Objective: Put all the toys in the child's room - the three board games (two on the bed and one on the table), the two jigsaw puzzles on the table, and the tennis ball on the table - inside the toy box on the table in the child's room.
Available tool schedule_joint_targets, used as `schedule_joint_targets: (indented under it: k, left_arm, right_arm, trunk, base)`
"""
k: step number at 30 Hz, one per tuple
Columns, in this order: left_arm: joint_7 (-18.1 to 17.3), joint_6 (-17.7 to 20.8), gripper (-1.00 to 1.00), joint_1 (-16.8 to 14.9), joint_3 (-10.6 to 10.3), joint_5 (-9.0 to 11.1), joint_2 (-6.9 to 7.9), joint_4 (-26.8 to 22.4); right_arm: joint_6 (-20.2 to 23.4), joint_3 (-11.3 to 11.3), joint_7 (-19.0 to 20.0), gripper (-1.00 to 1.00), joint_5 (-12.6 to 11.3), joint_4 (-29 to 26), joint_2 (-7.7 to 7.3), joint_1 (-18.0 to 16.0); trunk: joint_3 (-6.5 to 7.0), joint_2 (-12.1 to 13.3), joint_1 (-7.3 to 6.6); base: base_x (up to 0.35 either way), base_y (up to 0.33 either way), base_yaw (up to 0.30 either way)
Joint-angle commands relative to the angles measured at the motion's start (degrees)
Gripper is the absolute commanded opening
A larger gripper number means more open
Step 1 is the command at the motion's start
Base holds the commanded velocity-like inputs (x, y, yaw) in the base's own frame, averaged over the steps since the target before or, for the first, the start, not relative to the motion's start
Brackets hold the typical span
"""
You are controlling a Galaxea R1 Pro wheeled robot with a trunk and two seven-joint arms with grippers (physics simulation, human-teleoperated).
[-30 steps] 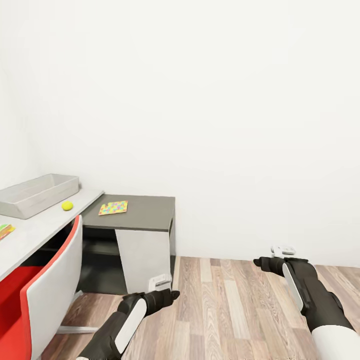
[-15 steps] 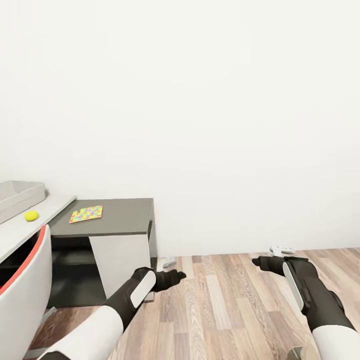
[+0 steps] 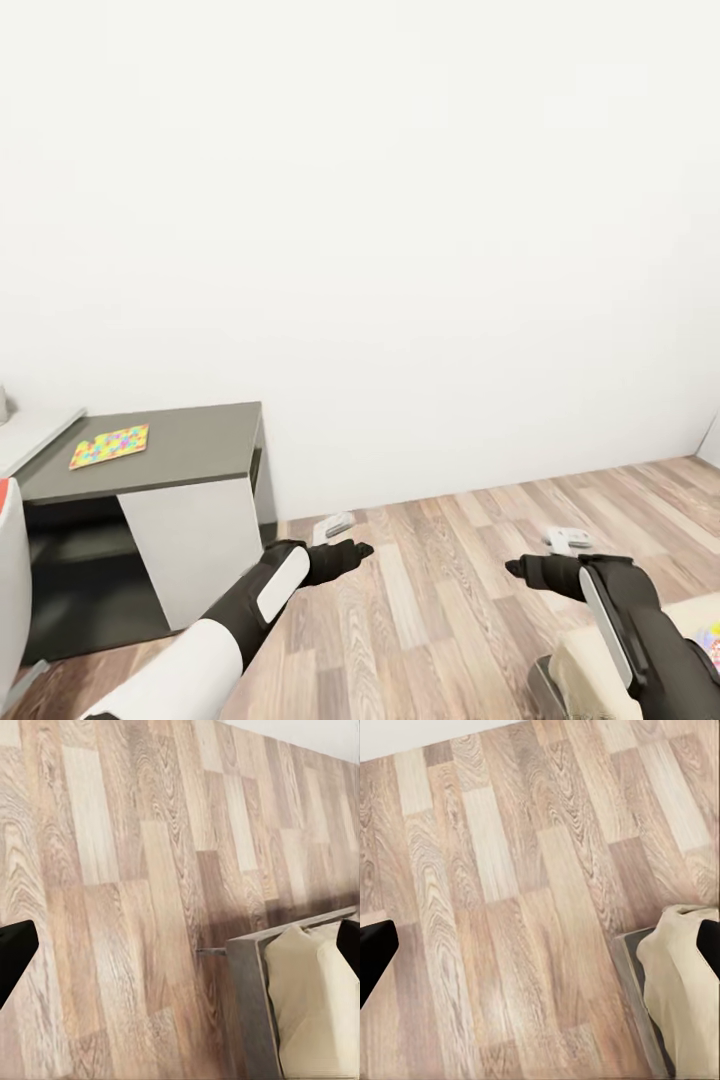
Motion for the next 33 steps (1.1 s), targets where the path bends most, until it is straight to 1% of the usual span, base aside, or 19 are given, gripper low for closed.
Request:
schedule_joint_targets:
  k: [1, 4, 5, 6, 7, 10, 12, 14, 15, 20, 27, 33]
  left_arm:
    - [0.3, 0.1, 1.00, 0.0, -0.2, 0.6, 0.06, -0.1]
    - [-0.1, 0.1, 1.00, 0.1, -0.2, 0.6, 0.09, -0.1]
    - [-0.4, 0.0, 1.00, 0.6, -0.1, 0.6, 0.15, -0.1]
    - [-0.4, 0.0, 1.00, 0.7, -0.1, 0.6, 0.16, -0.1]
    - [-0.5, -0.2, 1.00, 0.9, -0.1, 0.6, 0.17, -0.1]
    - [-0.6, -1.1, 1.00, 1.1, -0.3, 0.6, 0.17, 0.0]
    - [-0.6, -1.5, 1.00, 1.1, -0.3, 0.6, 0.13, 0.0]
    - [-0.6, -1.7, 1.00, 1.1, -0.4, 0.6, 0.09, 0.0]
    - [-0.6, -1.9, 1.00, 1.2, -0.5, 0.6, -0.01, 0.0]
    - [-0.6, -2.2, 1.00, 1.2, -0.5, 0.5, -0.09, 0.0]
    - [-0.6, -2.2, 1.00, 1.2, -0.5, 0.6, -0.12, 0.0]
    - [-0.7, -2.1, 1.00, 1.2, -0.5, 0.6, -0.03, 0.0]
  right_arm:
    - [0.4, -0.1, 0.1, 1.00, 0.0, 0.0, -0.01, -0.1]
    - [0.6, -0.3, 0.0, 1.00, 0.0, 1.9, -0.34, -1.2]
    - [0.7, -0.4, -0.1, 1.00, 0.0, 6.7, -0.62, -4.5]
    - [0.7, -0.5, -0.1, 1.00, 0.0, 8.6, -0.69, -5.6]
    - [0.6, -0.6, -0.1, 1.00, -0.1, 12.2, -0.89, -7.7]
    - [0.3, -0.3, 0.1, 1.00, 0.1, 16.1, -0.96, -10.0]
    - [-0.4, -0.3, 0.1, 1.00, 0.3, 17.2, -1.17, -10.8]
    - [-1.1, -0.4, 0.1, 1.00, 0.3, 17.5, -1.41, -11.0]
    - [-1.9, -0.6, 0.3, 1.00, 0.2, 17.6, -2.88, -11.4]
    - [-2.3, -0.6, 0.4, 1.00, -0.1, 17.7, -4.47, -11.6]
    - [-2.4, -0.5, 0.4, 1.00, -0.2, 17.7, -4.61, -11.6]
    - [-2.5, -0.4, 0.3, 1.00, -0.2, 17.7, -4.52, -11.6]
  trunk:
    - [-0.07, 0.0, 0.00]
    - [-0.09, 0.0, 0.00]
    - [-0.09, 0.0, 0.00]
    - [-0.10, 0.0, 0.00]
    - [-0.10, 0.0, 0.00]
    - [-0.10, 0.0, 0.00]
    - [-0.11, 0.0, 0.00]
    - [-0.11, 0.0, 0.00]
    - [-0.11, 0.0, 0.00]
    - [-0.11, 0.0, 0.00]
    - [-0.11, 0.0, 0.00]
    - [-0.11, 0.0, 0.00]
  base:
    - [0.019, 0.000, -0.295]
    - [0.071, 0.009, -0.292]
    - [0.196, 0.085, -0.289]
    - [0.219, 0.097, -0.288]
    - [0.254, 0.112, -0.288]
    - [0.284, 0.106, -0.290]
    - [0.316, 0.088, -0.293]
    - [0.327, 0.080, -0.294]
    - [0.336, 0.069, -0.295]
    - [0.339, 0.037, -0.295]
    - [0.340, 0.028, -0.295]
    - [0.273, 0.231, -0.295]
